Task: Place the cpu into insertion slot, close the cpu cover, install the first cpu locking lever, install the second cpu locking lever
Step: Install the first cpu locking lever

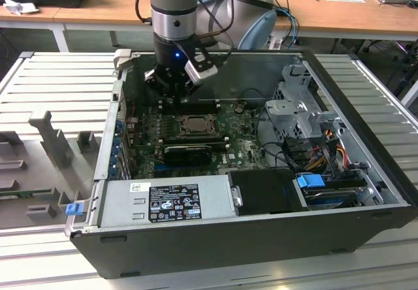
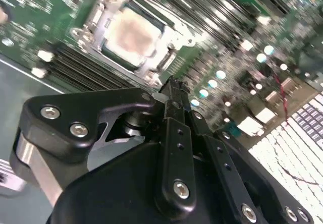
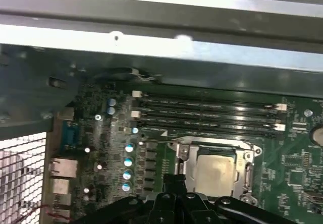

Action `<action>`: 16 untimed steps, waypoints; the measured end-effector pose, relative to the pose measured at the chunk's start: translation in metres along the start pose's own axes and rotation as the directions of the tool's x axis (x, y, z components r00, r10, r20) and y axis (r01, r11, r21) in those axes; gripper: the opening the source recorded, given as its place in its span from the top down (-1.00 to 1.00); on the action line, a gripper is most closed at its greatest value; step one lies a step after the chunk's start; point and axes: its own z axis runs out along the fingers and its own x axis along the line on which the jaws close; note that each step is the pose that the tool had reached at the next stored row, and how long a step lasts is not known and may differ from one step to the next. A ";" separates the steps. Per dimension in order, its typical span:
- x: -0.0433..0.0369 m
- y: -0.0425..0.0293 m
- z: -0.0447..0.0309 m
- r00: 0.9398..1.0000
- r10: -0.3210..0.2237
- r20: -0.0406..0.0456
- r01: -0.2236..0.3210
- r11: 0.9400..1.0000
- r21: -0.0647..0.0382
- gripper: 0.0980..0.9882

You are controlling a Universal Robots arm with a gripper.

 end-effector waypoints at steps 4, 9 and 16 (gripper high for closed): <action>0.0162 0.0016 0.0001 1.000 0.000 0.000 0.000 1.000 0.000 0.98; 0.0270 0.0087 0.0004 1.000 0.000 0.000 0.000 1.000 0.000 0.98; 0.0270 0.0274 0.0011 1.000 0.000 0.000 0.000 1.000 0.000 0.98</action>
